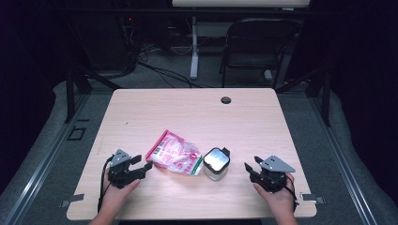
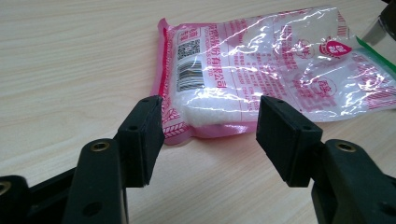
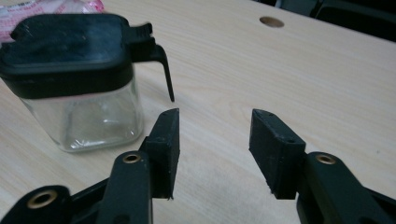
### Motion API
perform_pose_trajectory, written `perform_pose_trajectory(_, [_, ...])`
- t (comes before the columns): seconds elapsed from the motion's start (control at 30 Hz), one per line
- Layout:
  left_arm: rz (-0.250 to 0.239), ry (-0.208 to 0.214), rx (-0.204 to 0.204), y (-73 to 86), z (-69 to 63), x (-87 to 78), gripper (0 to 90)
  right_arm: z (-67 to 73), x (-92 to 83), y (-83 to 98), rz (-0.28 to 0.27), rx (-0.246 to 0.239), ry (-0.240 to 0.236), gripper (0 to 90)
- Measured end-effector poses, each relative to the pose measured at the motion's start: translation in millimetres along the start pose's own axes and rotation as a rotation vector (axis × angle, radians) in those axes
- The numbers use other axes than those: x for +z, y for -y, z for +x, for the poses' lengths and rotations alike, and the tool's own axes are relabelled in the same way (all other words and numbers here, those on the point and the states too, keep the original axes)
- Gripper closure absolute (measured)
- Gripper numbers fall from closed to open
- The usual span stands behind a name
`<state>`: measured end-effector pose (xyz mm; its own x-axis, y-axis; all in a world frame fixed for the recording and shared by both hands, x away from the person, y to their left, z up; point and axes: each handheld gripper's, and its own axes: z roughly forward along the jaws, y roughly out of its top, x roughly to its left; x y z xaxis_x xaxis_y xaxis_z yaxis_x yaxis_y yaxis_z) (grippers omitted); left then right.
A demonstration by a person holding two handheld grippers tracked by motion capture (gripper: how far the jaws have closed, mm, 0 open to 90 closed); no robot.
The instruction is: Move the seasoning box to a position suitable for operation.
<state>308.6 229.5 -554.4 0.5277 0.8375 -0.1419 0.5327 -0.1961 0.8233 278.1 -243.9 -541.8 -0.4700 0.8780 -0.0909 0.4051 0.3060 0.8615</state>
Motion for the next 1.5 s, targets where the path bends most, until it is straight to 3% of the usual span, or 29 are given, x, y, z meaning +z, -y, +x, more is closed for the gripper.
perform_pose_trajectory(0.07, [-0.006, -0.010, 0.009, 0.1, -1.2, -0.6, 42.8, -1.4, 1.5, 3.1, -0.001, 0.027, -0.005, 52.3])
perform_pose_trajectory(0.1, [-0.008, -0.009, 0.023, 0.0, -2.2, -1.3, 44.0, -5.6, 2.9, 6.9, 0.008, 0.064, -0.024, 54.3])
perform_pose_trajectory(0.23, [-0.008, 0.022, 0.049, 0.5, -6.9, -3.2, 45.9, -9.6, 3.8, 7.8, -0.004, 0.111, -0.042, 53.3])
perform_pose_trajectory(0.3, [-0.003, 0.022, 0.064, 0.4, -8.0, -3.6, 47.5, -8.9, 7.4, 6.1, -0.012, 0.093, -0.069, 55.1])
perform_pose_trajectory(0.37, [-0.005, 0.024, 0.065, 0.6, -7.2, -3.5, 48.3, -8.2, 9.4, 3.1, -0.010, 0.061, -0.058, 59.6])
perform_pose_trajectory(0.43, [0.002, 0.026, 0.060, 1.5, -6.6, -4.2, 49.3, -8.2, 11.9, -0.5, -0.011, 0.057, -0.033, 59.2])
perform_pose_trajectory(0.53, [-0.002, 0.021, 0.058, 2.1, -5.8, -5.6, 50.3, -8.4, 15.3, -3.9, -0.020, 0.063, -0.032, 59.2])
perform_pose_trajectory(0.6, [-0.017, 0.014, 0.044, 2.2, -5.3, -9.3, 50.9, -6.3, 23.8, -8.5, -0.003, 0.061, -0.054, 62.0])
perform_pose_trajectory(0.87, [-0.012, 0.007, 0.053, 2.7, -6.9, -10.6, 52.4, 7.4, 47.6, -24.4, 0.039, -0.046, -0.121, 71.5])
perform_pose_trajectory(1.03, [-0.006, 0.011, 0.053, 3.2, -7.2, -9.1, 52.4, 12.5, 58.5, -26.4, 0.036, -0.038, -0.166, 71.7])
perform_pose_trajectory(1.23, [-0.007, 0.012, 0.054, 3.6, -9.0, -9.1, 52.4, 11.5, 68.9, -26.7, 0.045, -0.033, -0.183, 71.4])
perform_pose_trajectory(1.5, [-0.004, 0.012, 0.051, 3.9, -9.1, -8.2, 52.3, 13.3, 79.5, -28.7, 0.065, -0.061, -0.206, 76.5])
